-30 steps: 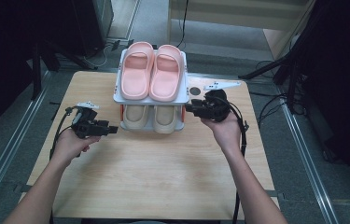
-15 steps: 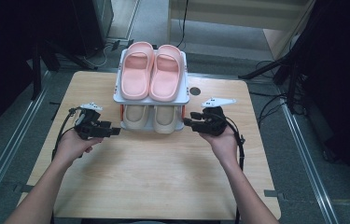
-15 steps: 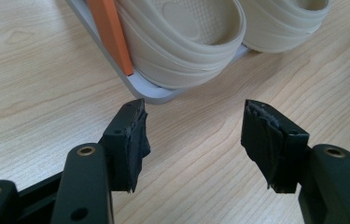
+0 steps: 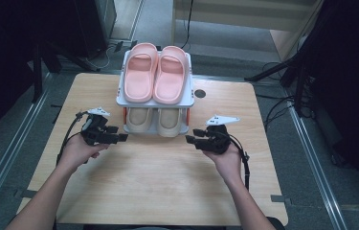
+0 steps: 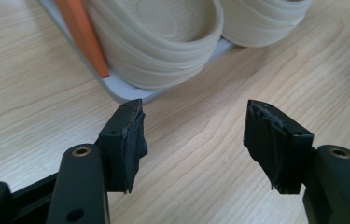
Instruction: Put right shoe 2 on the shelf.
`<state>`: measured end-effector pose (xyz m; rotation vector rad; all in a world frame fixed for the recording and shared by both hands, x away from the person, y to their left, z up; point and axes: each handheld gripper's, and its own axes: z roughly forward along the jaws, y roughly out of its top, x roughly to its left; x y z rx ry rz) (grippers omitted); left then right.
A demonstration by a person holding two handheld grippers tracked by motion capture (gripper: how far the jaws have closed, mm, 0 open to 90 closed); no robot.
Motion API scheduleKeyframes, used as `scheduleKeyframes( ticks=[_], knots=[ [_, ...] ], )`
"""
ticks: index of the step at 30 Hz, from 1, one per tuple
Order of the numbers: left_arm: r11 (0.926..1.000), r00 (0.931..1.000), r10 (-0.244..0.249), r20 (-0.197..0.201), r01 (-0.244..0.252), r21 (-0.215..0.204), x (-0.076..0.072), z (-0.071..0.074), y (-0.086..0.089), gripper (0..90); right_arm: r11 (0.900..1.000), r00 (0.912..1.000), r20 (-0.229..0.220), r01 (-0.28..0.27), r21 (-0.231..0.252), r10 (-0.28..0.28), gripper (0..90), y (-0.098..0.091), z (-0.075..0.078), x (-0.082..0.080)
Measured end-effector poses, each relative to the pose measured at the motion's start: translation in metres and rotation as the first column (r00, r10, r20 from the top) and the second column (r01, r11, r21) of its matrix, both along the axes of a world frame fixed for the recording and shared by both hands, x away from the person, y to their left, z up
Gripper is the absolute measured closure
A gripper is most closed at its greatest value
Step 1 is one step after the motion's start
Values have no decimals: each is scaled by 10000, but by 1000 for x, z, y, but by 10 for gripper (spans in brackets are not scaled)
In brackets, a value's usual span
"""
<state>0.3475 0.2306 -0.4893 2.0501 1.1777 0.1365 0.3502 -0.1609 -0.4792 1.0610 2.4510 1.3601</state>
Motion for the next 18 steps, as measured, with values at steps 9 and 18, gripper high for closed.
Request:
scheduleKeyframes(
  ticks=[9, 18],
  knots=[
    [9988, 9978, -470, 469, 464, 140, -7, 3, -18, 336, 9988, 9990, -100, -449, -212, 447, 503, 6, -6, -10],
    [9979, 9976, -584, 361, 574, 288, -9, -4, -29, 305, 9948, 9959, -159, -901, -469, 895, 481, 17, -12, -12]
  ],
)
